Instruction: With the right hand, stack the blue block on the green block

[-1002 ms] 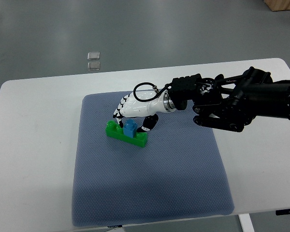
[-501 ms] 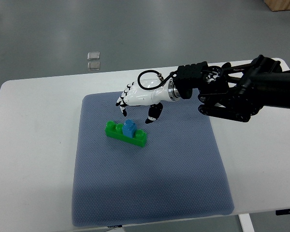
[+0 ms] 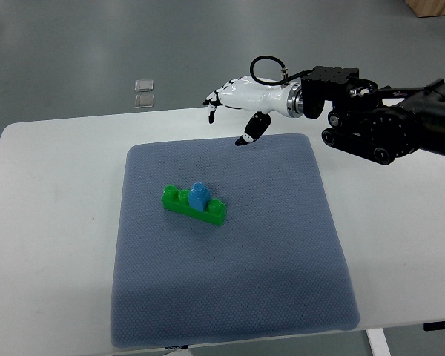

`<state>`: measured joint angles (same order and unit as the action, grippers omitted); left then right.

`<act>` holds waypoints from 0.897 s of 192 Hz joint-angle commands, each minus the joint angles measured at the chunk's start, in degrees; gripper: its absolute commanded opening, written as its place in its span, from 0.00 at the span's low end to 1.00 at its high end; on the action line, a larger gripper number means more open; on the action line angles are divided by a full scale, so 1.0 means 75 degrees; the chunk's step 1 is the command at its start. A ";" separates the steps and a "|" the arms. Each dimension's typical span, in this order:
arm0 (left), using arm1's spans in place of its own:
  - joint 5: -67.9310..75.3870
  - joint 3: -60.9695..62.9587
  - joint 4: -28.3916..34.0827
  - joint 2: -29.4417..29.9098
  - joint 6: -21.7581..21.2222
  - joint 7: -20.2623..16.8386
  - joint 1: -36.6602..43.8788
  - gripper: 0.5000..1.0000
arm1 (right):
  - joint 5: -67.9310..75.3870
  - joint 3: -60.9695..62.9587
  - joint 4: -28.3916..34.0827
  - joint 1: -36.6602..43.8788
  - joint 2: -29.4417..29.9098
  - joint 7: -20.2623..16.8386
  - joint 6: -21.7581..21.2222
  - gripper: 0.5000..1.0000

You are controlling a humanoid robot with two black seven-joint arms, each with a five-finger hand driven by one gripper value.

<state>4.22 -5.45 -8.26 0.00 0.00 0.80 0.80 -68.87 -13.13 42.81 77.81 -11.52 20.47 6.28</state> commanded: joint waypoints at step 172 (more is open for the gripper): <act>0.0000 0.0000 0.0000 0.0000 0.0000 -0.0001 -0.0001 1.00 | 0.8198 0.6110 -0.1044 -0.3648 0.0575 -0.0058 0.0029 0.82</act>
<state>4.22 -5.45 -8.26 0.00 0.00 0.80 0.80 -11.71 30.31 34.96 52.32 -7.94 19.97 6.53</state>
